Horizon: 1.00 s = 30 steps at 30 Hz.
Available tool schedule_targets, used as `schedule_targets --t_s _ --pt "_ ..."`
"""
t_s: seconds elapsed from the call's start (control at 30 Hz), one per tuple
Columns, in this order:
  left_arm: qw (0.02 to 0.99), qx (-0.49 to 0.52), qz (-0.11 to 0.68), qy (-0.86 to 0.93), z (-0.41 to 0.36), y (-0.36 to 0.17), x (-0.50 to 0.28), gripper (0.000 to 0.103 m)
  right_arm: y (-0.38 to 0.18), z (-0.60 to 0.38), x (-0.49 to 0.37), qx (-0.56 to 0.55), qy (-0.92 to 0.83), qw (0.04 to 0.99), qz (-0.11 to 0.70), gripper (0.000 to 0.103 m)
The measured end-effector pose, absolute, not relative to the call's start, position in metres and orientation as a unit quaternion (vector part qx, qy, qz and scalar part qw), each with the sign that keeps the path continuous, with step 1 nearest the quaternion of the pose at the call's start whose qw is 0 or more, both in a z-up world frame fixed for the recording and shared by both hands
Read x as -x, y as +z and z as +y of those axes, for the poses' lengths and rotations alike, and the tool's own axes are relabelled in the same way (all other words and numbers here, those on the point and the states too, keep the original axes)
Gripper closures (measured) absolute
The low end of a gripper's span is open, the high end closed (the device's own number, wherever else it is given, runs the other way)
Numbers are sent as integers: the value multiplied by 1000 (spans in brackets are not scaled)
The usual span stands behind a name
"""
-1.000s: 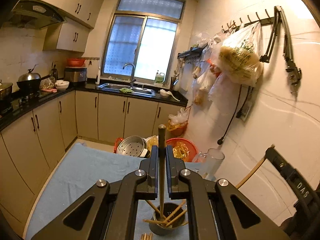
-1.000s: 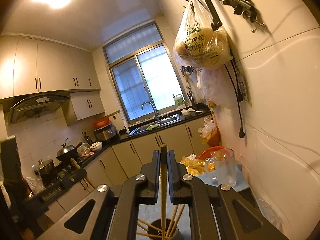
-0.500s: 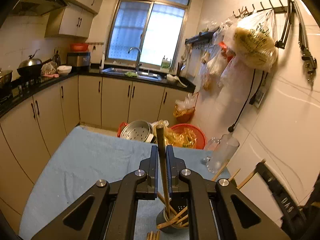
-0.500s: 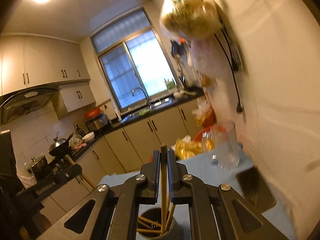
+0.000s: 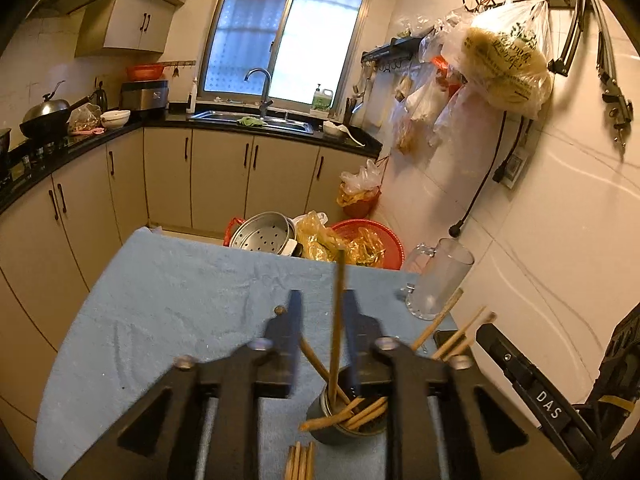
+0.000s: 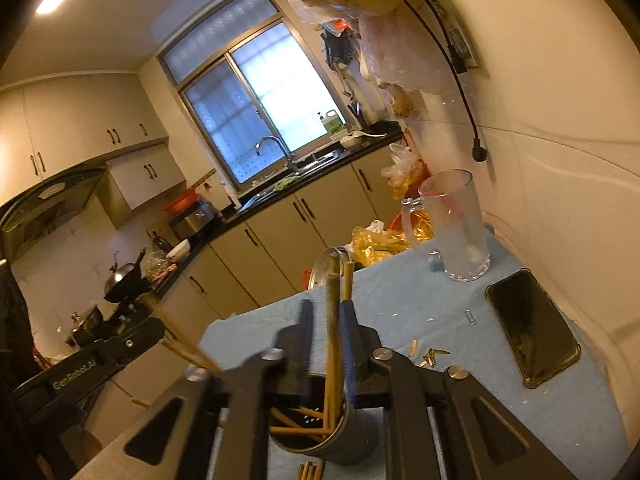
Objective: Organize utensils
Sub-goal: 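Drop the left tool's chopstick into the cup while the right tool releases its own, then lower both open tools to the chopsticks on the cloth and grasp one each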
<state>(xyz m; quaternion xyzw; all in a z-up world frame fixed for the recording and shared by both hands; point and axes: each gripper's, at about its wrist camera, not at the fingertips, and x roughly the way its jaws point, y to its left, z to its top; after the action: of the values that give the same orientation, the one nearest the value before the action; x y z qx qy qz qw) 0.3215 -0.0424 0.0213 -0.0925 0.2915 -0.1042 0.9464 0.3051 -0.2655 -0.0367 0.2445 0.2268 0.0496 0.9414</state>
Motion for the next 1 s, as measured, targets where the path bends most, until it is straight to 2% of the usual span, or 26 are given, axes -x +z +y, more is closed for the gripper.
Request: schedule_targets --t_s 0.03,0.07,0.1,0.27,0.33,0.37,0.4,0.63,1.0 --pt "947 93 289 -105 -41 24 -319 58 -33 -267 -300 -245 49 941 226 77" --pt "949 93 282 -105 -39 28 -313 55 -29 -267 -294 -245 54 942 221 73" --pt "953 89 272 -102 -36 35 -303 54 -26 -267 -289 -243 55 944 216 69" --pt "953 108 268 -94 -10 52 -253 54 -12 -264 -244 -244 77 942 218 66" --pt "949 116 277 -92 3 50 -232 54 -12 -261 -222 -243 90 940 220 61" --pt "947 119 284 -91 10 46 -220 54 -14 -257 -205 -236 97 941 224 53" --pt "945 120 292 -87 18 40 -206 54 -16 -254 -194 -230 97 941 230 51" --pt "921 129 362 -63 47 -17 -142 54 -53 -233 -126 -211 120 926 289 51" --pt "900 130 406 -91 42 -42 -130 54 -75 -212 -108 -212 134 909 333 54"
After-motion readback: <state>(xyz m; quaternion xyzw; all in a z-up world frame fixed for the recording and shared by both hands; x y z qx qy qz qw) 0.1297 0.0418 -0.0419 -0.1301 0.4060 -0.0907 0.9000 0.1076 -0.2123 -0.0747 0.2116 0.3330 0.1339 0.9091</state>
